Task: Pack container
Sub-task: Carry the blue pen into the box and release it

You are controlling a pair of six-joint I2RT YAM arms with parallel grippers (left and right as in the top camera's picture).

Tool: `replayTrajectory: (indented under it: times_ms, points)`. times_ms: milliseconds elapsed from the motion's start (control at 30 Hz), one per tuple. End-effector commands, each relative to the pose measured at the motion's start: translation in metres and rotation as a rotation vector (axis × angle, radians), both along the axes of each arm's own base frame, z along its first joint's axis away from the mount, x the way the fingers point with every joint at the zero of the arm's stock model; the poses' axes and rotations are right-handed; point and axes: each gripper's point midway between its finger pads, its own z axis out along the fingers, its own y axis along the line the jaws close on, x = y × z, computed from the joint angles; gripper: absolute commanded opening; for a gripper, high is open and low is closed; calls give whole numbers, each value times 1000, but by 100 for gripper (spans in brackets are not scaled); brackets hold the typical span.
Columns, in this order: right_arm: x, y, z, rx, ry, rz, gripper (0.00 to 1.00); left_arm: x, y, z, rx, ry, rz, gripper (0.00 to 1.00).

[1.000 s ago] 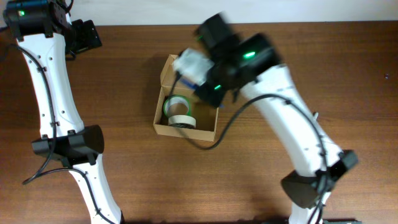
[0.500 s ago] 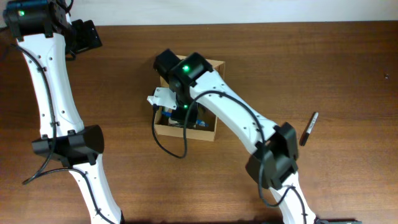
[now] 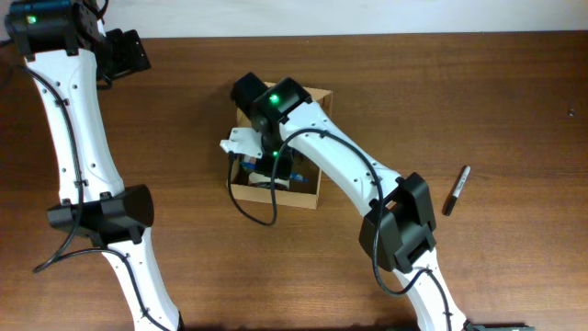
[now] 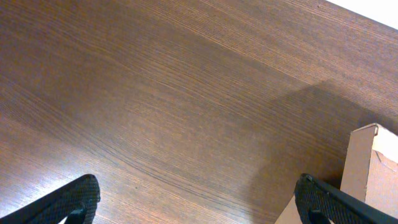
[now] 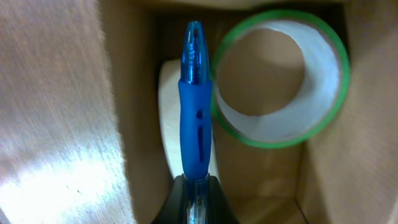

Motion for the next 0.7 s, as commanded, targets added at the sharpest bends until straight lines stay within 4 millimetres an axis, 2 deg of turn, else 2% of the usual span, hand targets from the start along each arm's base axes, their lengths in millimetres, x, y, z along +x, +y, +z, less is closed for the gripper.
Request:
replayTrajectory:
  times_ms: [0, 367, 667]
  points:
    - [2, -6, -7, -11, 14, 7, 4, -1, 2, 0, 11, 5, -5, 100]
    - [-10, -8, -7, -29, 55, 12, 4, -1, 2, 0, 11, 5, -5, 100]
    - [-22, -1, -6, -13, 93, 27, 4, -1, 2, 0, 11, 5, -5, 100]
